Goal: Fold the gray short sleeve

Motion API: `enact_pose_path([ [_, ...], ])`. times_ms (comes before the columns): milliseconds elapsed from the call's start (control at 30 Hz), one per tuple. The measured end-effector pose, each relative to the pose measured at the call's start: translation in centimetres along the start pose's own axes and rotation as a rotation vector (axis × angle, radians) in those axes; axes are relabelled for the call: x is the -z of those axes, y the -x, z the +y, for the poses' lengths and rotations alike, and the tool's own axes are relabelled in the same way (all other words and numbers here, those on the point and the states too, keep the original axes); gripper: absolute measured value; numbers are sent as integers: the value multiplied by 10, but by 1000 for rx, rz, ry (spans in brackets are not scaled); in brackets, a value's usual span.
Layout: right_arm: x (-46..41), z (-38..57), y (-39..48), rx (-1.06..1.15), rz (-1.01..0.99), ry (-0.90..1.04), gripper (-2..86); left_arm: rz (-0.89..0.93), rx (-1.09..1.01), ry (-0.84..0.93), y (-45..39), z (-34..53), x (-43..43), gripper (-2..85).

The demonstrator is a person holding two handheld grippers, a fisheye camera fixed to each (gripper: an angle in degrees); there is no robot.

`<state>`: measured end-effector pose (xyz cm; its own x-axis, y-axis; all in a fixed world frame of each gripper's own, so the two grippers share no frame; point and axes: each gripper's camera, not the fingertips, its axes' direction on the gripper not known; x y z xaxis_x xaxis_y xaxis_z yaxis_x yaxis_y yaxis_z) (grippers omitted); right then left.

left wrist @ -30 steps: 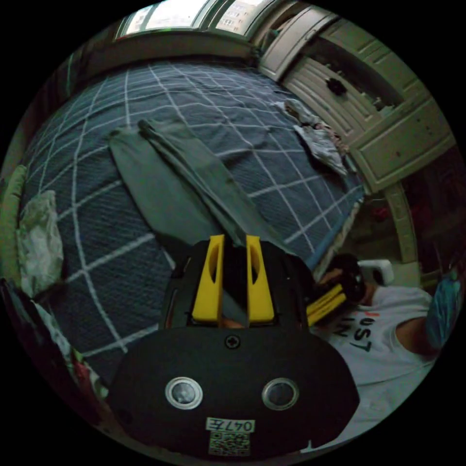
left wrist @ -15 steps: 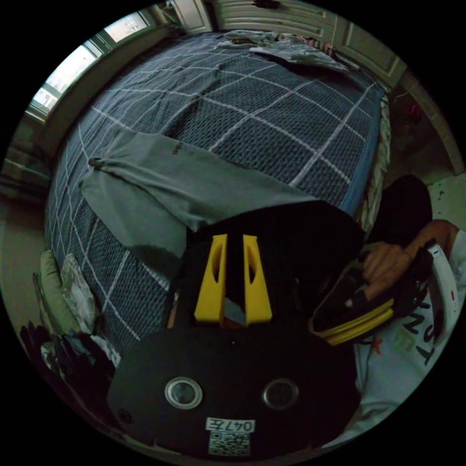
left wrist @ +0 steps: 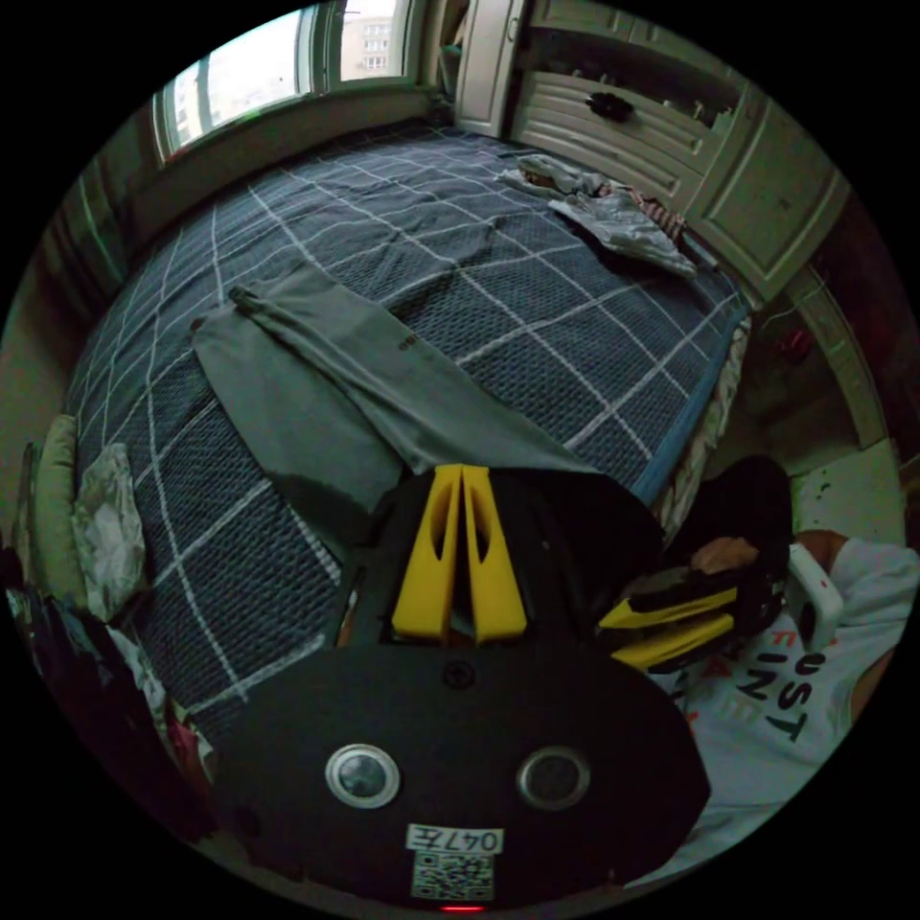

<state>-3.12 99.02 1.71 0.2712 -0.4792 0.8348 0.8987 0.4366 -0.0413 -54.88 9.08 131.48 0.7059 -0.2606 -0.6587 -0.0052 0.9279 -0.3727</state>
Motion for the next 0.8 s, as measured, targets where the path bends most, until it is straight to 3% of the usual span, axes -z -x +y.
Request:
enact_pose_path([
  [233, -5, -17, 54, 111, 202, -8, 44, 157, 107, -91, 39, 45, 12, -10],
  [433, -16, -25, 24, -137, 103, -3, 75, 224, 165, -126, 66, 73, 16, -10],
  [667, -32, -31, 20, -109, 142, 10, 77, 302, 262, -170, 96, 89, 20, -10],
  [800, -37, -16, -3, -232, 70, 47, 73, 329, 341, -194, 116, 96, 18, -10],
])
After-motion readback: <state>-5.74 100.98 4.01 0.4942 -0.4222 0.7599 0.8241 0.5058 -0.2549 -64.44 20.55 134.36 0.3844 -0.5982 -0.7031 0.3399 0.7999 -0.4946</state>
